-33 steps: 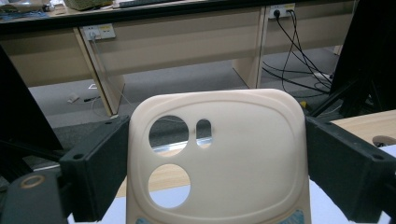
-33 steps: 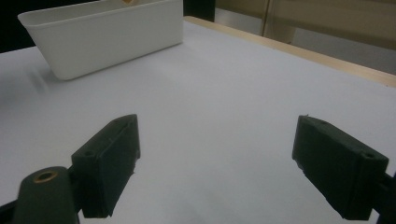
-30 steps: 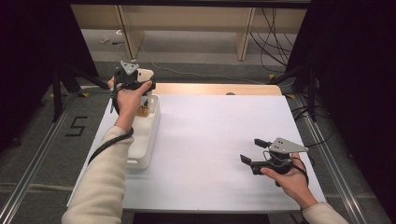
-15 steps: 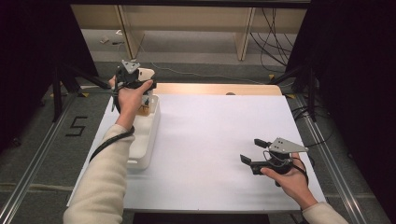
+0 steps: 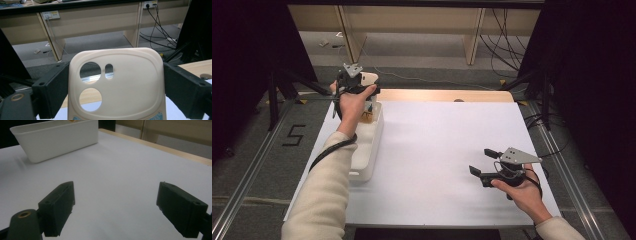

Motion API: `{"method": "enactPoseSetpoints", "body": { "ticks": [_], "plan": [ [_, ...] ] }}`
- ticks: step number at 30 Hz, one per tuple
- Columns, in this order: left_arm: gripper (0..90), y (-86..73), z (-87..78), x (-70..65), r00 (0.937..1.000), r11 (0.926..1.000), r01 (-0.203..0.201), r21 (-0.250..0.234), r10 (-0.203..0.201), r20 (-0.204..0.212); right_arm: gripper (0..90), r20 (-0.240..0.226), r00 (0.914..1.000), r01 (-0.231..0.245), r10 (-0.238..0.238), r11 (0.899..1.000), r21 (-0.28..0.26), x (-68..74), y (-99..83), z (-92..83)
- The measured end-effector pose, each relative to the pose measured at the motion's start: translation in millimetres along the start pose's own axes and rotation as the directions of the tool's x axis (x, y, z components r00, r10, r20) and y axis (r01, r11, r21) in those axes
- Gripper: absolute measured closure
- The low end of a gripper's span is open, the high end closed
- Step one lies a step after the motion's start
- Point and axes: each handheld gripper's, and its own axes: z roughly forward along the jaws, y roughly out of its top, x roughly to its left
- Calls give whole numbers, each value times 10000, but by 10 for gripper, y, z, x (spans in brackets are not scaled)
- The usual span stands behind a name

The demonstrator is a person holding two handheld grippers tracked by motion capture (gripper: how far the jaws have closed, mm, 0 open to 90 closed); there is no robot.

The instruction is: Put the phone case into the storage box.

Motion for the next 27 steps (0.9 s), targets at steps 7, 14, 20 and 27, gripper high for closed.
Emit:
{"method": "enactPoseSetpoints", "body": {
  "ticks": [7, 14, 20, 27],
  "plan": [
    [108, -4, 23, -5, 10000, 10000, -25, 31, 25, 12, 160, 7, 10000, 2, -2, 10000, -5, -1, -1, 0],
    [108, -3, 50, -12, 9999, 10000, -83, 54, 82, 92, 160, 3, 10000, -6, 6, 10000, -17, 0, 0, 1],
    [108, 4, 83, -11, 9999, 9999, -86, 86, 84, 131, 160, 0, 10000, -7, 7, 10000, -11, 0, 0, -1],
    [108, -2, 125, -17, 9998, 9998, -124, 152, 122, 132, 160, -5, 10000, -11, 11, 10000, -17, -2, -1, 1]
  ]
}}
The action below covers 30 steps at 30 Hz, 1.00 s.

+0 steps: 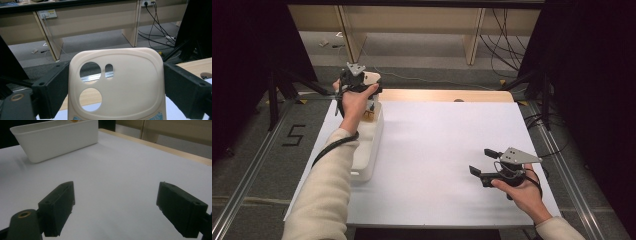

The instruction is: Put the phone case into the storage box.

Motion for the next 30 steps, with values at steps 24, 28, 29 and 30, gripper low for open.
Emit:
{"method": "enactPoseSetpoints", "body": {
  "ticks": [24, 28, 29, 30],
  "plan": [
    [107, 41, 100, -13, 9999, 9999, -91, 50, 91, 124, 160, -31, 10000, -11, 11, 10000, 25, -4, -1, -2],
    [107, 40, 116, -11, 9998, 9999, -107, 68, 106, 142, 160, -39, 10000, -21, 21, 10000, 21, -2, -2, -1],
    [107, 39, 120, -11, 9998, 9999, -99, 56, 98, 149, 160, -41, 10000, -18, 18, 10000, 21, -3, -1, -2],
    [108, 39, 123, -13, 9998, 9999, -99, 53, 98, 156, 160, -26, 10000, -10, 10, 10000, 31, -3, -1, -3]
  ]
}}
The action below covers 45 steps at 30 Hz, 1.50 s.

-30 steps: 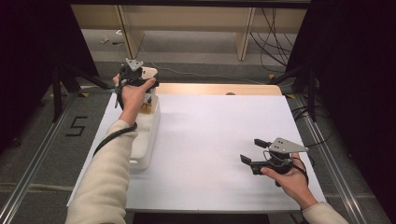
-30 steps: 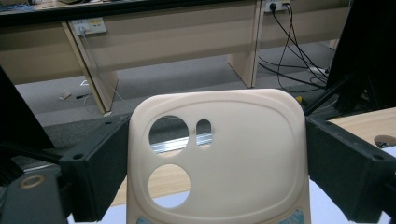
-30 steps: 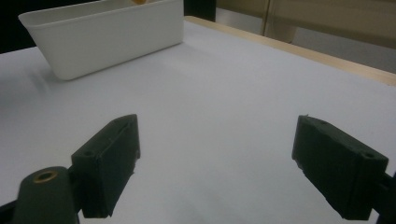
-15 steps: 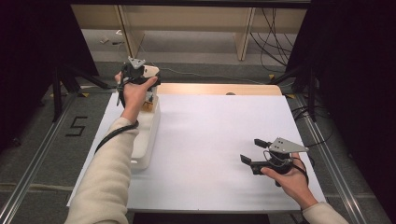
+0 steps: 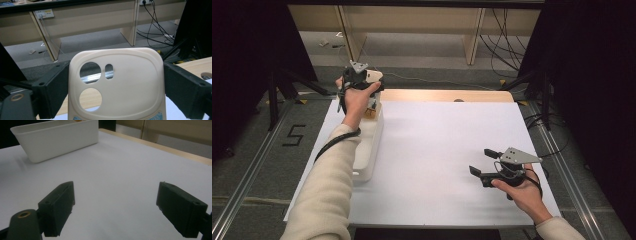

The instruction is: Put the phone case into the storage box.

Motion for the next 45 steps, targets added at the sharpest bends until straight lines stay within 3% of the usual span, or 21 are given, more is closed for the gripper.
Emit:
{"method": "enactPoseSetpoints", "body": {
  "ticks": [45],
  "plan": [
    [105, -78, 123, 40, 10000, 9999, 10, 170, -10, -34, 160, -25, 10000, -5, 5, 10000, 2, 0, -1, -1]
  ]
}}
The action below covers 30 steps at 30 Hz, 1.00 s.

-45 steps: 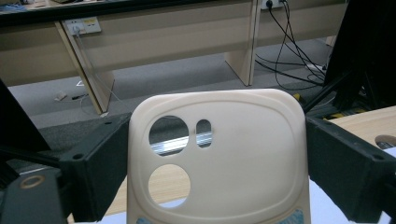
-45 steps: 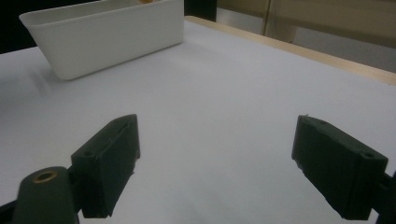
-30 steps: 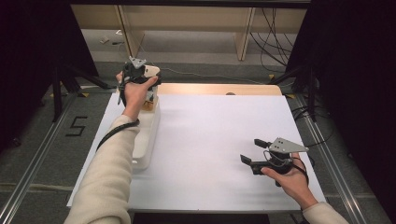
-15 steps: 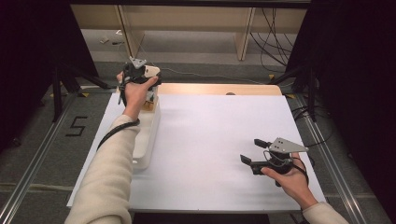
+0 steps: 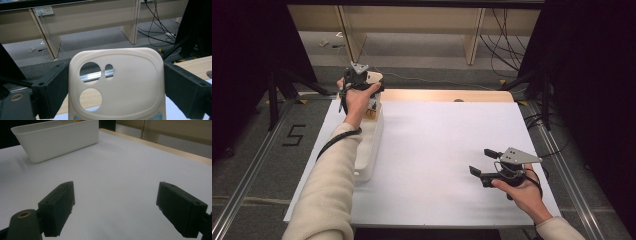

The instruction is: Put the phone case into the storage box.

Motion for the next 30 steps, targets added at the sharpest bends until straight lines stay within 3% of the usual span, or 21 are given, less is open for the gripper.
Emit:
{"method": "enactPoseSetpoints", "body": {
  "ticks": [30],
  "plan": [
    [105, -52, 51, 10, 10000, 9999, 82, 149, -83, 53, 160, -9, 10000, 8, -8, 10000, 12, 1, -1, -1]
  ]
}}
